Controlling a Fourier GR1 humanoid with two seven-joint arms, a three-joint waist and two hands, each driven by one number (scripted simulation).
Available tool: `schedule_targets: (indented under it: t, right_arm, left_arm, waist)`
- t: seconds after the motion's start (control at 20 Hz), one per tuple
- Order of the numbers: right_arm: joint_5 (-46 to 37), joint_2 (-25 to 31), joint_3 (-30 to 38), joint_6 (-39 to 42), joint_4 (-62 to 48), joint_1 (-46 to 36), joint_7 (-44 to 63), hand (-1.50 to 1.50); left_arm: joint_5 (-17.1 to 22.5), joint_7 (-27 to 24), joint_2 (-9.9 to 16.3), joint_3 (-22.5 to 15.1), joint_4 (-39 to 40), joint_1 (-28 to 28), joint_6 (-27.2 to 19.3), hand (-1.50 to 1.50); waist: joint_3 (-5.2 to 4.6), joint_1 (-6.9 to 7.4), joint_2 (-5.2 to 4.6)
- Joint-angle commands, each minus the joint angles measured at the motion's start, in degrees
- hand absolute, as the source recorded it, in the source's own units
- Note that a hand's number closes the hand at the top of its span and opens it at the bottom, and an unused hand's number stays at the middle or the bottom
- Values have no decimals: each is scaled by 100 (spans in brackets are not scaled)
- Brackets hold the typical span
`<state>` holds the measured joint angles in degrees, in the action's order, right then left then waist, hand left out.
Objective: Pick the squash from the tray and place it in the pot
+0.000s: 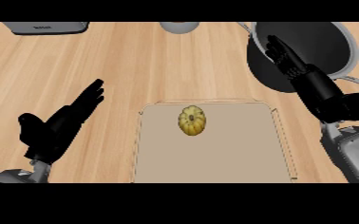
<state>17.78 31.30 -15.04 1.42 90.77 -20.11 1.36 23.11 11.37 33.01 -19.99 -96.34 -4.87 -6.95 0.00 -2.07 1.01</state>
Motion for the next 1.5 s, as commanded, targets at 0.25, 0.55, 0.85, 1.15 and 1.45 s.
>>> schedule_targets:
  t: [0.25,0.55,0.85,1.15,1.45]
  right_arm:
    - [-2032,-1015,-1554,-2125,-261,12,2617,150]
    - [-4570,-930,-1412,-4269,104,-246,1707,-150]
    - [-6888,-2247,-2403,-4241,28,-559,3795,-150]
    - [-7332,-3098,-2214,-2451,15,-1153,6190,-150]
    - [-6952,-3121,-2105,-2457,-221,-1792,7555,-150]
  left_arm:
    - [-348,-119,-458,-190,679,17,-238,0]
    - [-232,-193,-585,-215,913,253,-201,0]
    - [-348,-456,-868,-244,1432,85,-149,0]
    - [-224,-647,-721,12,1807,-86,181,0]
    - [-337,-313,-905,-102,1570,-412,132,0]
  waist:
    - [-60,227,-123]
    - [-35,25,-22]
    - [-43,39,-34]
    - [-39,33,-40]
    - [-5,270,-92]
